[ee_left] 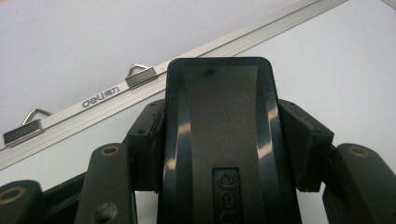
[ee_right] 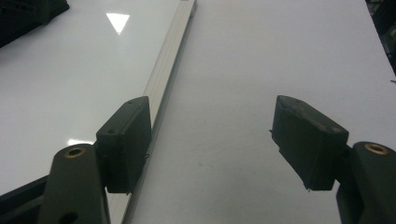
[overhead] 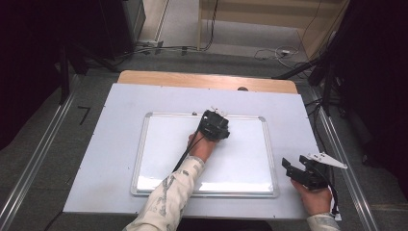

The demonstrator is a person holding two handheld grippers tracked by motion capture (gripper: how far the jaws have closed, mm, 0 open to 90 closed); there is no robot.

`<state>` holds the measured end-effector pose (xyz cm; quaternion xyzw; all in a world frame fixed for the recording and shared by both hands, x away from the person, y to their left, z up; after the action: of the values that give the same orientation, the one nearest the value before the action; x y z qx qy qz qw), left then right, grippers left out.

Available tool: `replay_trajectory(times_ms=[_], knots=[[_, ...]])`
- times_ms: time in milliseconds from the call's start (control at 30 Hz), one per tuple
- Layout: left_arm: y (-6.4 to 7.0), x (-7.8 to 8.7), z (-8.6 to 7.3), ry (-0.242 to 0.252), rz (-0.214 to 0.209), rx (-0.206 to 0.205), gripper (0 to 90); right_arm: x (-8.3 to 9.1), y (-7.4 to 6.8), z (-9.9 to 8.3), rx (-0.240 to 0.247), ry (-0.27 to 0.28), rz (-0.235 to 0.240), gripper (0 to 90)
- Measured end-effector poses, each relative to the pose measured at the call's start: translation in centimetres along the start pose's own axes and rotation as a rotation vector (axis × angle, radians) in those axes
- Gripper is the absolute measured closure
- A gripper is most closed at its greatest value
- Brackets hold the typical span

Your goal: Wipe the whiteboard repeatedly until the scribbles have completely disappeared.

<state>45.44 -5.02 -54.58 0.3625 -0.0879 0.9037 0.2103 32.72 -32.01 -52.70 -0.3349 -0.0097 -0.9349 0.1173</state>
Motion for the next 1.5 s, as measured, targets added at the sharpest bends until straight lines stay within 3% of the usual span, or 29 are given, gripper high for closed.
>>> replay_trajectory(times_ms=[533,1000,1500], knots=[[-3.8,1.2,-1.2,0.004,0.037,0.042,41.1,0.0,-0.1,-0.1,0.003,-0.004,-0.002,27.4],[-4.9,1.8,-1.8,0.010,0.047,0.051,40.9,0.0,0.0,0.0,0.002,-0.001,-0.006,27.3],[-8.2,3.2,-3.3,0.016,0.079,0.087,40.9,0.0,-0.1,-0.2,0.006,-0.006,-0.008,27.3]])
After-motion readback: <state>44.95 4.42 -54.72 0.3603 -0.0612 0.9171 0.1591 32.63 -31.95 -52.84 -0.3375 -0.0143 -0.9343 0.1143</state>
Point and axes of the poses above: each handheld gripper's, and its own axes: x roughly backward along the jaws, z roughly out of its top, y roughly to its right, the point moved 8 cm from there along -x, roughly forward along the jaws, and after that the axes turned 1 degree about -z, right-handed, at the moved point
